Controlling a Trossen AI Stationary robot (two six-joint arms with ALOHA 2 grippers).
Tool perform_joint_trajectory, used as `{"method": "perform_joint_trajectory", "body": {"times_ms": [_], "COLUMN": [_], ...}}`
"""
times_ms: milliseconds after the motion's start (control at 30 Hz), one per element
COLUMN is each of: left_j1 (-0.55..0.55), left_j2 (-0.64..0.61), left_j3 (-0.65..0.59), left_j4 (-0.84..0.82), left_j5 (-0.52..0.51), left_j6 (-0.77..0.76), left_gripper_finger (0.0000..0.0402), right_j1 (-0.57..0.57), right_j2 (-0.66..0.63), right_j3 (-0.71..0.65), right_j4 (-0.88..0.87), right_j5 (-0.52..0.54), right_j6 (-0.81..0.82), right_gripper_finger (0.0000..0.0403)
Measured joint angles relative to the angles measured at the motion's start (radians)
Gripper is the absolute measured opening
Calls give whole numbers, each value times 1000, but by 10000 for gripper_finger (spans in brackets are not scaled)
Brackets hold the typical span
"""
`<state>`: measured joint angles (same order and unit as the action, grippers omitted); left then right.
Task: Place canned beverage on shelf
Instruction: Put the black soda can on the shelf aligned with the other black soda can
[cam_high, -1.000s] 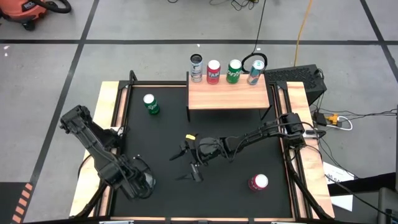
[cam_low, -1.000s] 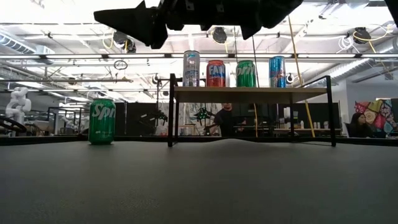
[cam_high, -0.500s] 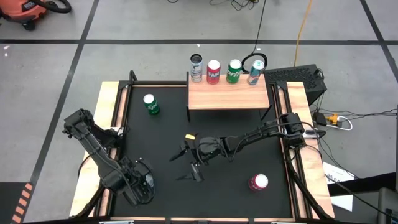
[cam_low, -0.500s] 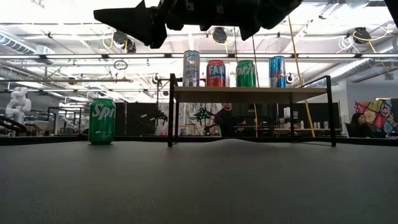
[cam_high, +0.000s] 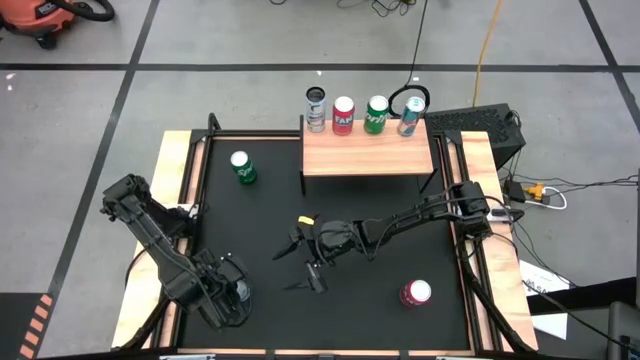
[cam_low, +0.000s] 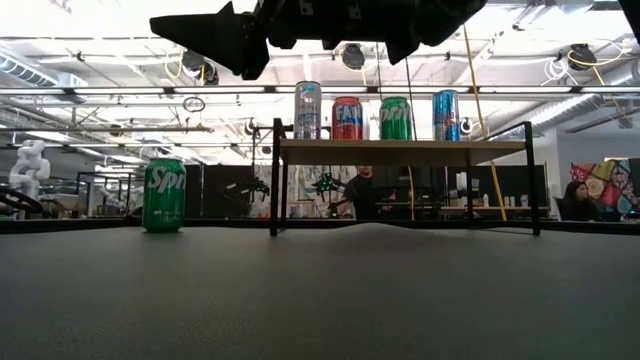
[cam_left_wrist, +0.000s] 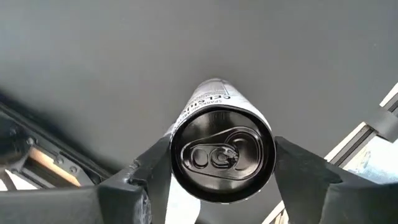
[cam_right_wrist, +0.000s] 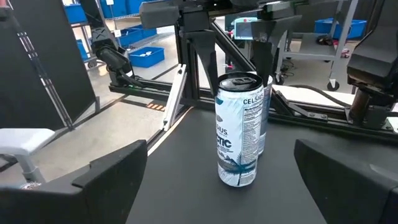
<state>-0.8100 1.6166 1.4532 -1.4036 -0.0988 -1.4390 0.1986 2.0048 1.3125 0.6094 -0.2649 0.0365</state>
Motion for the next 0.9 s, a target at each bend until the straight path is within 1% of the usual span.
{"method": "perform_joint_trajectory", "body": {"times_ms": [133,333,433,567,633,900], "left_j1": [14,57,90,148,179,270], "left_j2": [-6,-11,-10,-10,-10,-10], "left_j3": [1,36,45,50,50,50], "left_j4": [0,-18,-19,-13,7,161], "left_j5": [-31,-91,-97,-103,-108,-116], "left_j6": [51,160,235,333,389,596], "left_gripper_finger": [218,219,219,219,219,219], "right_j1": [0,0,-1,-3,-3,-16], "right_j2": [32,130,154,155,154,154], "right_j3": [0,0,3,19,25,34], "right_j4": [36,214,257,228,209,168], "right_j5": [3,4,13,87,108,113], "right_j6": [4,67,88,60,46,56], "right_gripper_finger": [393,393,393,393,393,393]}}
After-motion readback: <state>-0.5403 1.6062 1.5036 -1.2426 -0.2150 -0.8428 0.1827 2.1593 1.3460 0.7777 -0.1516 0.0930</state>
